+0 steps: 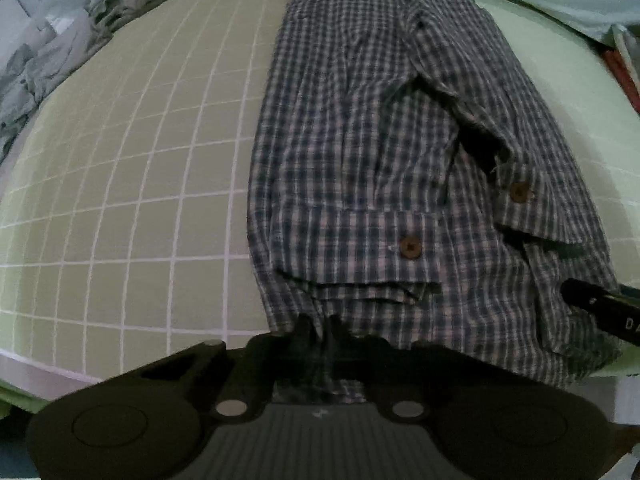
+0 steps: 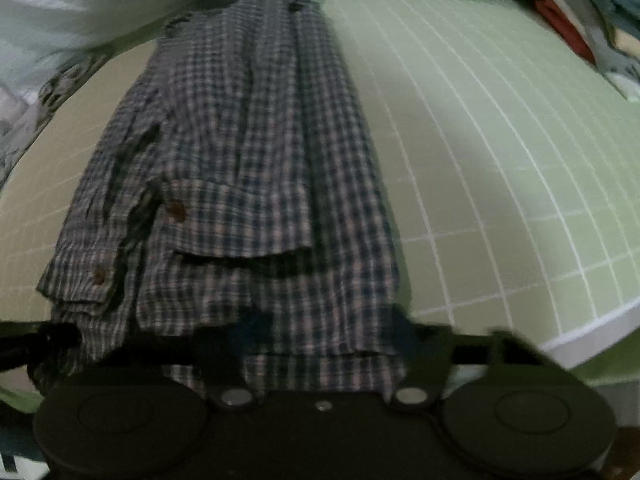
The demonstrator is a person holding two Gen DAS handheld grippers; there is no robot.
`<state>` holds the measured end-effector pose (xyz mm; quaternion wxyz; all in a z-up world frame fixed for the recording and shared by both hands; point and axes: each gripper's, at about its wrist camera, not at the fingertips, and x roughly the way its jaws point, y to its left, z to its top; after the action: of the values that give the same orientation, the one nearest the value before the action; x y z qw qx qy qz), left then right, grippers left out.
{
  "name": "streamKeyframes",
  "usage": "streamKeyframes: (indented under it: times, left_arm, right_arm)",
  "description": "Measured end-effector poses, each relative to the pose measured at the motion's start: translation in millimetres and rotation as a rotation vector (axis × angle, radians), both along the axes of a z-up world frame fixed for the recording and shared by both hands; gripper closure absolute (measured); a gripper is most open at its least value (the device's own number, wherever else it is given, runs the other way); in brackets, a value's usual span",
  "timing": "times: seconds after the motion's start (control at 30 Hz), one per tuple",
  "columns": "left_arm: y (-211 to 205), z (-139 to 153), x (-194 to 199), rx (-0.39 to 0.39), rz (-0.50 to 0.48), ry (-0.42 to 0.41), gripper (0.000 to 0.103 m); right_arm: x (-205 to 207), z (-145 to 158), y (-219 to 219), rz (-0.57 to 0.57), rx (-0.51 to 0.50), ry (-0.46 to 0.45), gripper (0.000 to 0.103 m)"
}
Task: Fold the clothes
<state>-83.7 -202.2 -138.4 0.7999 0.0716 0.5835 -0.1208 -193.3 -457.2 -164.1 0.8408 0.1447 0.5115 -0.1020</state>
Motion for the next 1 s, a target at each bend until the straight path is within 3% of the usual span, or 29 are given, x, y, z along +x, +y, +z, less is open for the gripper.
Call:
streamKeyframes:
  times: [0.03,0.17,0.43,0.57,0.77,1.0]
  left_arm:
    - [2,2,3,-0.019,0.013,0.007,0.101]
    - [8,31,10,-0.115,0.051,-0.032,0.101]
    - [-6,106,57,-0.239,0.072,-0.232,0.101]
    - [-16,131,90,-0.263,0.085,-0.311,0.101]
    - [-32,130,144,-0.29,0.118,-0.336,0.101]
    - [-47,102,205,-0.293,0.152,-0.287,0.101]
  right_arm:
    - [2,2,-3,0.005,0.042,0.004,0.098]
    - [8,22,-20,-0.033,0.193,-0.061,0.099]
    - [47,89,-54,-0.056,0.279,-0.288,0.1]
    - [76,102,-71,-0.105,0.301,-0.358,0.1]
    - [115,107,-96,-0.178,0.323,-0.407,0.099]
    - [166,69,-129,-0.286,0.426,-0.322,0.099]
